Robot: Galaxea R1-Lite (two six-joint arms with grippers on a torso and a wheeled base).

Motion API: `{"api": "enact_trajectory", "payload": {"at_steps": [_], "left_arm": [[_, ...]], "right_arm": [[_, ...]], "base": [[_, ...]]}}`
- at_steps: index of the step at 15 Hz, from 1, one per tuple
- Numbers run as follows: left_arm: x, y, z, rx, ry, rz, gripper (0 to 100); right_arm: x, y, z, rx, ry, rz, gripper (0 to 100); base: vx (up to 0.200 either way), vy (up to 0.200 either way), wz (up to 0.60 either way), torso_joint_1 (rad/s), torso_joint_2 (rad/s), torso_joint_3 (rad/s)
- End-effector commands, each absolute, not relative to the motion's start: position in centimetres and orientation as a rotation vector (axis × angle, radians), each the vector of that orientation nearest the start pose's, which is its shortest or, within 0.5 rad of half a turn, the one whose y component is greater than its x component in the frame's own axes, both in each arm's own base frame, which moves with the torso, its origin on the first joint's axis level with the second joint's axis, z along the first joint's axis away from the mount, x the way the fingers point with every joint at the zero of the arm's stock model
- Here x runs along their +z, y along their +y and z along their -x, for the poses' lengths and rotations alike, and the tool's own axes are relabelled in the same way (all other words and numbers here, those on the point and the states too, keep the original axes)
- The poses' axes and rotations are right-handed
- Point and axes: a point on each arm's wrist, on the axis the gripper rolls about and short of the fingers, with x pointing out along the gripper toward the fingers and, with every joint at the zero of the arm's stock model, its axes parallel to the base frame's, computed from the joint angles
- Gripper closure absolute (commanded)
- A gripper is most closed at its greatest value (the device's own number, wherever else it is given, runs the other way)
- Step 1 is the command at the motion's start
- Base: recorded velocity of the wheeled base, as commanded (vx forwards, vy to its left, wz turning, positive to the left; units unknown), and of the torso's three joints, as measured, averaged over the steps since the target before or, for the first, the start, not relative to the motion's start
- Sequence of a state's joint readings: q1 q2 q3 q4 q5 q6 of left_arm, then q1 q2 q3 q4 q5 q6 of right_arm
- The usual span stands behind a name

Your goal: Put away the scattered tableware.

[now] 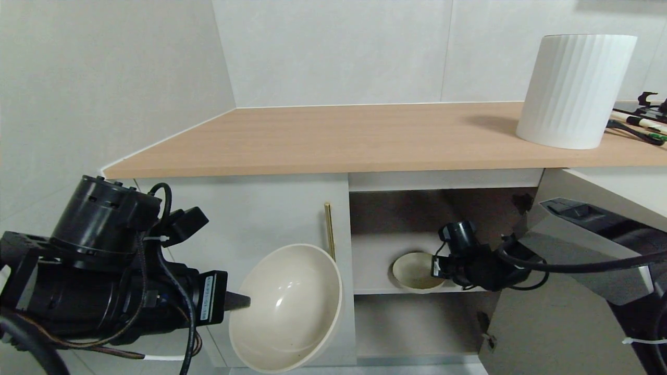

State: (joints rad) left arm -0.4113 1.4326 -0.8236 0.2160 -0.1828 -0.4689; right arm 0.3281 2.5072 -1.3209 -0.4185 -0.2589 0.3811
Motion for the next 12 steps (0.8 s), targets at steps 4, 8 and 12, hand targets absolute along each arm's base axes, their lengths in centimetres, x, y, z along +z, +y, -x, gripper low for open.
{"api": "enact_trajectory", "payload": {"at_steps": [4, 8, 12], "left_arm": [[18.5, -9.1, -19.4, -0.364, 0.943, 0.331, 100], [18.3, -9.1, -19.4, -0.364, 0.949, 0.331, 100], [18.3, -9.1, -19.4, -0.364, 0.95, 0.333, 100]], "right_arm": [[-3.2, 14.2, -44.2, -0.147, 0.681, -0.128, 100], [-3.0, 14.1, -44.9, -0.158, 0.66, -0.135, 100], [-3.1, 14.0, -45.1, -0.165, 0.657, -0.133, 100]], "base": [[0.0, 0.0, 0.0, 0.0, 0.0, 0.0], [0.0, 0.0, 0.0, 0.0, 0.0, 0.0], [0.0, 0.0, 0.0, 0.0, 0.0, 0.0]]}}
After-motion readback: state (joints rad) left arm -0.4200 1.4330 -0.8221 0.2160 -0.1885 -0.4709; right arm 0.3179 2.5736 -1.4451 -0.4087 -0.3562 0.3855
